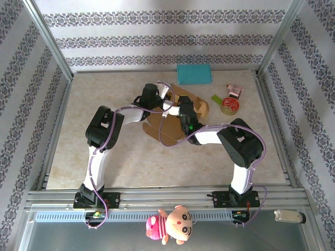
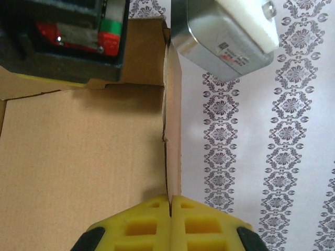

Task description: Fold the paper box

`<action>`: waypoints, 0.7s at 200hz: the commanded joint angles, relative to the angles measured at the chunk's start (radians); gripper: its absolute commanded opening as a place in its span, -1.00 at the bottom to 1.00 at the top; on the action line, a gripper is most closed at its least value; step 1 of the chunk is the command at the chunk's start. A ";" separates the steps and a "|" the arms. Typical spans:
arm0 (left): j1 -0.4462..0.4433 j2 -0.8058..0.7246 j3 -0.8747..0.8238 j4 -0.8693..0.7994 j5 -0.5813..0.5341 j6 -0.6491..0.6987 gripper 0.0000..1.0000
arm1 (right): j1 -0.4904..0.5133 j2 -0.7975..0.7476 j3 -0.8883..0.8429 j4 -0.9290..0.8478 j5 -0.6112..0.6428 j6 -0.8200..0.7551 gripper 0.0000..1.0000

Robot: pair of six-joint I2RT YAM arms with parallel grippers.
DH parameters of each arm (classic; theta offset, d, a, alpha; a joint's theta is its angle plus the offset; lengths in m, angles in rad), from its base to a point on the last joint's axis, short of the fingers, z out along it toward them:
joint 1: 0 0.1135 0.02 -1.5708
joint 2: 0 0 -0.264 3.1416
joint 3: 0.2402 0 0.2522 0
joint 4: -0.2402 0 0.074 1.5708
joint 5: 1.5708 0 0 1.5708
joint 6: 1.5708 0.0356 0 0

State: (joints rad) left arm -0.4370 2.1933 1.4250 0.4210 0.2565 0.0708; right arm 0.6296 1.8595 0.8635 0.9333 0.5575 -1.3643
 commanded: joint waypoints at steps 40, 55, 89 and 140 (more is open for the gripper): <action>-0.011 -0.009 0.011 -0.041 -0.063 -0.038 -1.00 | 0.031 -0.035 -0.012 -0.013 -0.052 0.073 -1.00; -0.011 -0.021 -0.002 -0.055 -0.102 -0.058 -1.00 | 0.035 -0.038 -0.003 -0.015 -0.057 0.091 -1.00; -0.012 -0.055 -0.031 -0.097 -0.192 -0.093 -0.74 | 0.058 -0.019 0.028 -0.025 -0.076 0.111 -1.00; -0.012 -0.184 -0.162 -0.141 -0.365 -0.202 -1.00 | 0.117 0.022 0.105 -0.065 -0.117 0.178 -1.00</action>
State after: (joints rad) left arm -0.4515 2.1113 1.3434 0.3473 0.0483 -0.0257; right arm 0.6857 1.8645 0.9092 0.8898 0.5236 -1.2755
